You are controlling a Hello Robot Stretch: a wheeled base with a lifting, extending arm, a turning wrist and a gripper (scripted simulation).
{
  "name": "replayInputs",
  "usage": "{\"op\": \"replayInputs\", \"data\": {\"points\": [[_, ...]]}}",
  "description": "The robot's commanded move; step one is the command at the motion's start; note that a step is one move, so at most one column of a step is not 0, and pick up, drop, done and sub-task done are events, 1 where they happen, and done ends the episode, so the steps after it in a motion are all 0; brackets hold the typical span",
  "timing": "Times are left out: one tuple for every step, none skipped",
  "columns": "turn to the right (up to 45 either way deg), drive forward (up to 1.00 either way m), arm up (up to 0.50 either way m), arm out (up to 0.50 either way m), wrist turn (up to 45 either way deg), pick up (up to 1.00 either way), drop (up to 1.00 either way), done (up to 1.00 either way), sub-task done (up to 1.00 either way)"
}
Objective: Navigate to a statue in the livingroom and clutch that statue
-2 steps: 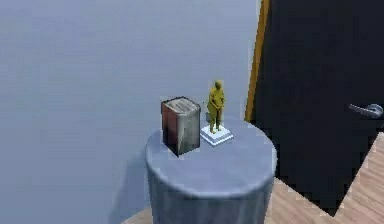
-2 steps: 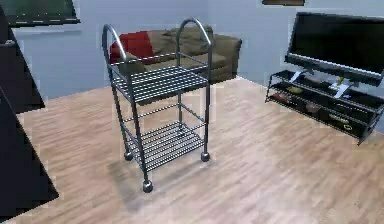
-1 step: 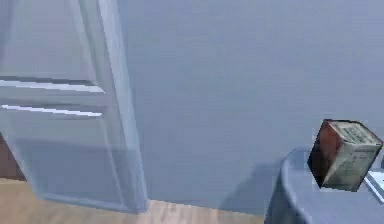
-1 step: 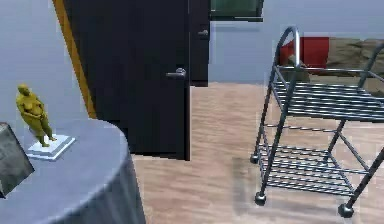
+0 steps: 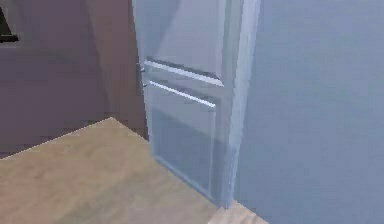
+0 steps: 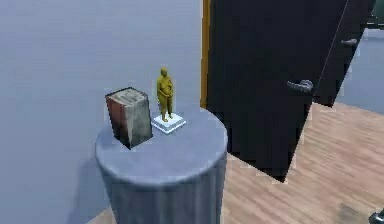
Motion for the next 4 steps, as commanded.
{"op": "replayInputs", "data": {"points": [[45.0,0.00,0.00,0.00,0.0,0.00,0.00,0.00,0.00],[45.0,0.00,0.00,0.00,0.0,0.00,0.00,0.00,0.00],[6.0,0.00,0.00,0.00,0.0,0.00,0.00,0.00,0.00],[0.0,0.35,0.00,0.00,0.0,0.00,0.00,0.00,0.00]]}}
